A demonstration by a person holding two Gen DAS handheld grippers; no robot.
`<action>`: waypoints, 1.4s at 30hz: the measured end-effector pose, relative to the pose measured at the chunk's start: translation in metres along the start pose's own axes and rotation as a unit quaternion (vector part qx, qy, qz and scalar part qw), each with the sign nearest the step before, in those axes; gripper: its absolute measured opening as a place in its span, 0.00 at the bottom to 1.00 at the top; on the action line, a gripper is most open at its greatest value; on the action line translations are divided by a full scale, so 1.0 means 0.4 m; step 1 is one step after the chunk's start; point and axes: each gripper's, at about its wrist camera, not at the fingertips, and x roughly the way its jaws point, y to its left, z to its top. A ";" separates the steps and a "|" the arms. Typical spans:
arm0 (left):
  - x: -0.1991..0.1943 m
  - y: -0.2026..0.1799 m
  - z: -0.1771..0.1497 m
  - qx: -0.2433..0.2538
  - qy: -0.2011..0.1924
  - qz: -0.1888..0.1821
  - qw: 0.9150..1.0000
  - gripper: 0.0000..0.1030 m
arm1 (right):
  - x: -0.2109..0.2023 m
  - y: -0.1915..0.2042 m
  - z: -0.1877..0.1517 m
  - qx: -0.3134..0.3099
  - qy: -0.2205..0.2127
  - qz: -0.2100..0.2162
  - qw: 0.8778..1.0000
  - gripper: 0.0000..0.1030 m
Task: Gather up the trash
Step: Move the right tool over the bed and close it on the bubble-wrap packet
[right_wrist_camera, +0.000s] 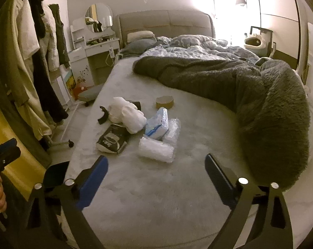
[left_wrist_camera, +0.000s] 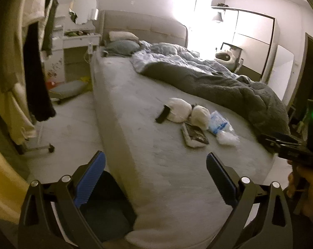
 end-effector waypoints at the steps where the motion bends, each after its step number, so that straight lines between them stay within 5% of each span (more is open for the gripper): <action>1: 0.006 -0.003 0.002 0.001 0.001 -0.004 1.000 0.96 | 0.010 -0.003 0.002 0.001 0.004 0.002 1.000 0.89; 10: 0.087 -0.020 0.025 0.006 0.018 -0.036 0.999 0.91 | 0.116 0.000 0.000 -0.013 0.045 -0.004 0.999 0.77; 15: 0.146 -0.028 0.025 0.018 0.040 -0.047 0.998 0.80 | 0.161 -0.008 -0.006 0.002 0.062 -0.003 0.998 0.76; 24: 0.253 -0.060 0.031 0.048 0.067 -0.071 0.994 0.76 | 0.207 0.009 -0.011 -0.001 0.081 -0.002 0.997 0.72; 42: 0.384 -0.108 0.065 -0.003 0.130 -0.127 0.983 0.71 | 0.273 0.023 0.002 -0.010 0.080 -0.043 0.996 0.63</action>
